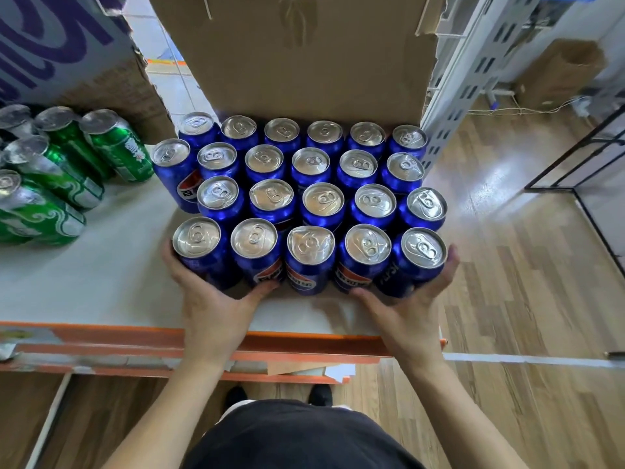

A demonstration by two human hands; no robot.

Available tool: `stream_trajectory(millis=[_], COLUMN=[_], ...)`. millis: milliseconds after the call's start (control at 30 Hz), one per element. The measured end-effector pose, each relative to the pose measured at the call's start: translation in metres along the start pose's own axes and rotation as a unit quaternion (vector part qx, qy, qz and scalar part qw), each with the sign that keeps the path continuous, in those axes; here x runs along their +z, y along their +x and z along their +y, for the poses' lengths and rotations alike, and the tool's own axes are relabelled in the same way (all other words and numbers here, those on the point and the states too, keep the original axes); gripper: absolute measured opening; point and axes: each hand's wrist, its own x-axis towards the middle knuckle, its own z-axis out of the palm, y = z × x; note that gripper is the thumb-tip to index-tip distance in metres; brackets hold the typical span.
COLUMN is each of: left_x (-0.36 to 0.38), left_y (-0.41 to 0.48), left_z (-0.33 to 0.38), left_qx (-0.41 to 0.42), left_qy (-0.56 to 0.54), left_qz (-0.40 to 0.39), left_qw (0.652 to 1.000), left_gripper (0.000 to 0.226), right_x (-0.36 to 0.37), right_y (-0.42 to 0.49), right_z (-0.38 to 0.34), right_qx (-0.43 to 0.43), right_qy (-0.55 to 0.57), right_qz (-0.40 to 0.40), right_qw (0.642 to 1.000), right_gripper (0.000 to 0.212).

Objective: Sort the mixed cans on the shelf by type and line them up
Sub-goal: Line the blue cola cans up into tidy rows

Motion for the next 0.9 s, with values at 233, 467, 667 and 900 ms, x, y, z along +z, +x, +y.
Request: stream_trajectory(millis=[233,467,667,900], left_x=[-0.035,-0.029,-0.025,-0.014], left_y=[0.044,0.061,0.067,0.068], left_z=[-0.002,0.000,-0.004,-0.024], left_qx=[-0.039,-0.041,-0.050,-0.040], left_qy=[-0.191,-0.261,-0.290,-0.291], left_qz=[-0.003,-0.082,-0.079,0.003], left_qw=[0.981,0.961,0.953,0.956], left_gripper=[0.097,0.094,0.090,0.081], right_x=[-0.049,-0.029,-0.028,-0.024], right_y=[0.059,0.080,0.080,0.083], right_z=[-0.002,-0.016,-0.018,-0.014], right_qx=[0.097,0.107,0.139,0.121], right_qy=[0.293,0.324,0.319,0.348], right_qz=[-0.004,-0.051,-0.060,-0.045], right_qw=[0.951,0.938,0.936,0.928], right_gripper=[0.096,0.088,0.083,0.102])
